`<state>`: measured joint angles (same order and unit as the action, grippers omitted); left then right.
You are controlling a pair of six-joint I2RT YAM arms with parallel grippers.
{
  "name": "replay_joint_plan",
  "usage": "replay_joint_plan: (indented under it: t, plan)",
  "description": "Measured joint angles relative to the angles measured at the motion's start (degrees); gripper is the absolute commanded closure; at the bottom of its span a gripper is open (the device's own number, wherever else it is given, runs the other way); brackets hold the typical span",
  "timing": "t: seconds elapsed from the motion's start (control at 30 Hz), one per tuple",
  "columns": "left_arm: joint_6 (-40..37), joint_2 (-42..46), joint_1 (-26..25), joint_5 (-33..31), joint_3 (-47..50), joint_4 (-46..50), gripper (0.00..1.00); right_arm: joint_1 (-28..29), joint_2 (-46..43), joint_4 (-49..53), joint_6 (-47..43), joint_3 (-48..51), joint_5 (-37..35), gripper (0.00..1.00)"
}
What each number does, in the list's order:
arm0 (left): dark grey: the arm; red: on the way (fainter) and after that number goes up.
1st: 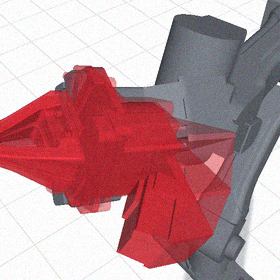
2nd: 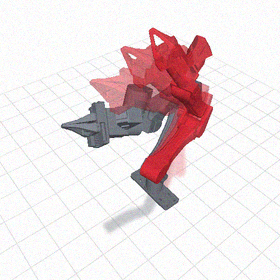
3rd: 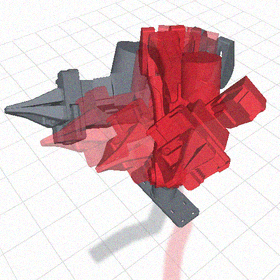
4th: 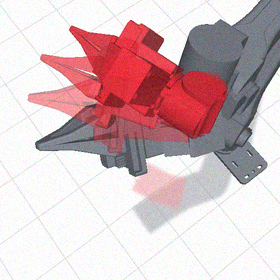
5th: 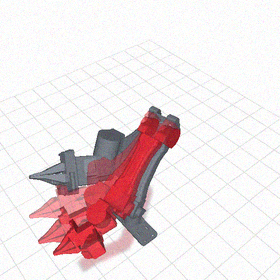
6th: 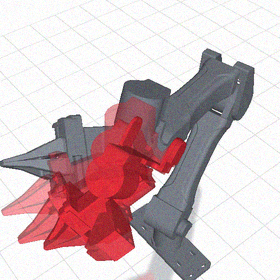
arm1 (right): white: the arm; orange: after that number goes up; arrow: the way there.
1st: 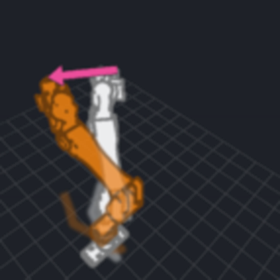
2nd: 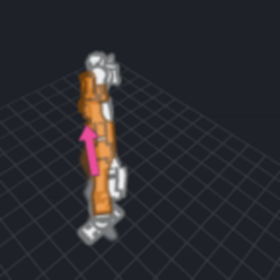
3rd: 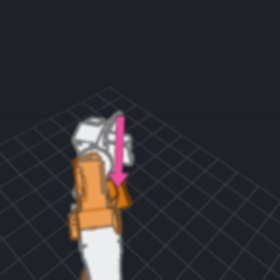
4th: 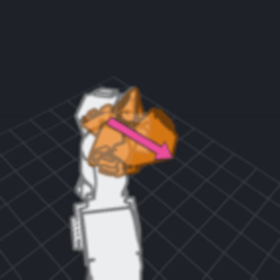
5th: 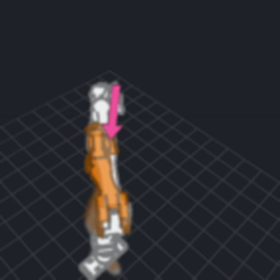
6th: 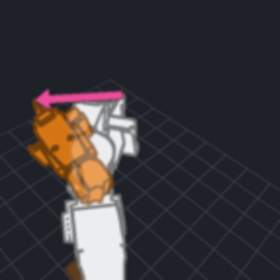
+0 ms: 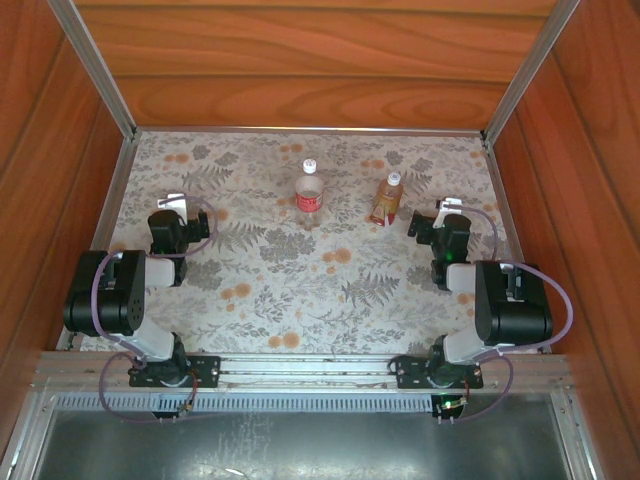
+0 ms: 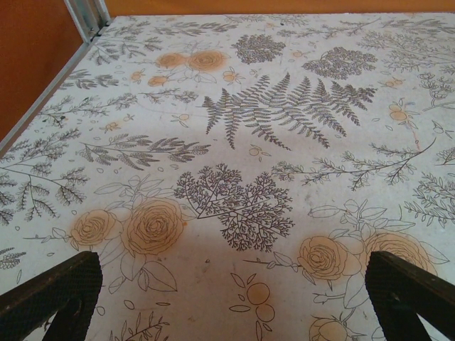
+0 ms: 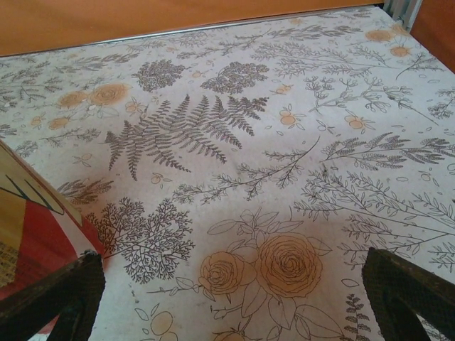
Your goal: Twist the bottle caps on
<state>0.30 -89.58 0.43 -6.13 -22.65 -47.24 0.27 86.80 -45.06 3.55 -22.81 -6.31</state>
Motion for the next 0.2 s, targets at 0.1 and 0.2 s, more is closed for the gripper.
replay_joint_plan:
  t: [0.1,0.2]
  plan:
    - [0.00,0.00,0.00,0.00,0.00,-0.02,0.00,0.00,0.00,0.00,0.02,0.00,0.22,0.00]
    - [0.00,0.00,0.00,0.00,0.00,-0.02,0.00,0.00,0.00,-0.02,0.00,0.00,0.42,0.00]
